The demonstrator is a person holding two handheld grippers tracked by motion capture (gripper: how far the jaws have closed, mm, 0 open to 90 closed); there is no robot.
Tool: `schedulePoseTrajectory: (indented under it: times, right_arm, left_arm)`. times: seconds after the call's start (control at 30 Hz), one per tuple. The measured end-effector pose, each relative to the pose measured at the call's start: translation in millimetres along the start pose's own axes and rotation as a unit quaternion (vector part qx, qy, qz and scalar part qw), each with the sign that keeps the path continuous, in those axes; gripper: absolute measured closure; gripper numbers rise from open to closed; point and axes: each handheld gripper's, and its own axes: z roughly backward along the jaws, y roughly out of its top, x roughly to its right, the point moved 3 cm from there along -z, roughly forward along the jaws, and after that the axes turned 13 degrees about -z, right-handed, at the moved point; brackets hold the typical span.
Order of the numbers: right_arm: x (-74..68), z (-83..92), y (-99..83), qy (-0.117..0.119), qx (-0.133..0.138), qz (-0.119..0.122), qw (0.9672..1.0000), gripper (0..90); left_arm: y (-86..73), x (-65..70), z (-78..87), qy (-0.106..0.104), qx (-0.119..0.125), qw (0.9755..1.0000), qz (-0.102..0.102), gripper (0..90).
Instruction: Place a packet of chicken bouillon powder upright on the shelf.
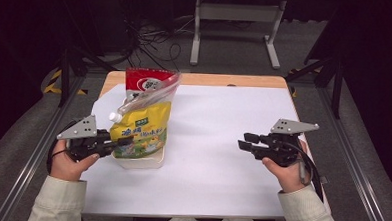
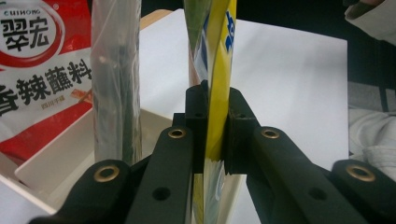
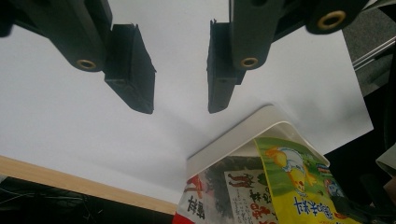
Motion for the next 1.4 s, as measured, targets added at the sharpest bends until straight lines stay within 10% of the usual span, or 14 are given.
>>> schedulePoseTrajectory:
  times: [0.53,0.77,0.97,1.23,1.4]
  right_arm:
    - [4.5,2.3,0.5,-0.004,0.005,-0.006,1.0000,58.4]
    - [5.1,2.9,0.9,-0.005,0.007,-0.007,0.9999,56.8]
    - [6.5,2.3,0.4,-0.005,0.007,-0.008,0.9999,55.9]
    - [12.3,7.1,0.6,-0.012,0.013,-0.008,0.9998,53.0]
    - [15.1,11.6,-1.8,-0.020,0.013,-0.002,0.9997,51.4]
  left_arm:
    - [-23.7,-3.0,-9.2,-0.004,-0.045,0.9982,0.039,83.1]
    - [-36.0,-3.9,-10.7,0.009,-0.098,0.9930,0.065,83.2]
    - [-36.6,-2.2,-9.3,0.019,-0.093,0.9934,0.065,81.1]
    - [-33.6,1.2,19.6,0.083,-0.048,0.9911,0.093,39.1]
    - [-37.1,4.8,29.3,0.099,-0.057,0.9889,0.094,28.8]
